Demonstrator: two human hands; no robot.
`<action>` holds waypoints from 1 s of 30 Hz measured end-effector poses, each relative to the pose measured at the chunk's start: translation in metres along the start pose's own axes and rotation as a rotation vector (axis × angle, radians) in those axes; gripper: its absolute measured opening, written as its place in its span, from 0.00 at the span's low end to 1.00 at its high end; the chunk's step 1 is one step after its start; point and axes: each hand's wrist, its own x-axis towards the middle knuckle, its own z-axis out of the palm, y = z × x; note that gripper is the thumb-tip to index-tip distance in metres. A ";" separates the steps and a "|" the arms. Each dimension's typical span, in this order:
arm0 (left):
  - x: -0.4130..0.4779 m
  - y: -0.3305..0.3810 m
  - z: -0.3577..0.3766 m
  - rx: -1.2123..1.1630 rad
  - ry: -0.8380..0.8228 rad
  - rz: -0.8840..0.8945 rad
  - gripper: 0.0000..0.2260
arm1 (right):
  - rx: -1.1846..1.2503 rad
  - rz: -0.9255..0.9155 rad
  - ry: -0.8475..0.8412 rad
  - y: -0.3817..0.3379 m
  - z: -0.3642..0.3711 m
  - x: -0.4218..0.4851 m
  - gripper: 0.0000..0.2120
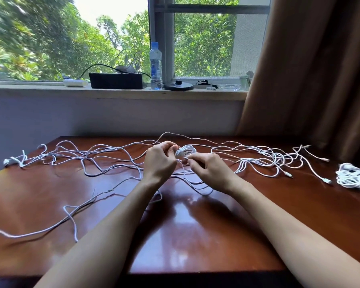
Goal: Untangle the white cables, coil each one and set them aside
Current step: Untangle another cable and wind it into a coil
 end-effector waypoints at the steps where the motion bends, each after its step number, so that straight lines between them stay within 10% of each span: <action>1: 0.000 0.000 0.000 0.016 -0.006 0.011 0.09 | -0.014 -0.009 -0.011 0.001 0.000 0.000 0.08; 13: -0.006 -0.004 0.006 -0.053 -0.294 0.208 0.08 | -0.203 -0.105 0.214 0.012 -0.017 0.003 0.08; 30: -0.014 0.016 0.002 -0.436 -0.470 -0.035 0.06 | 0.068 0.097 0.328 0.010 -0.019 0.003 0.02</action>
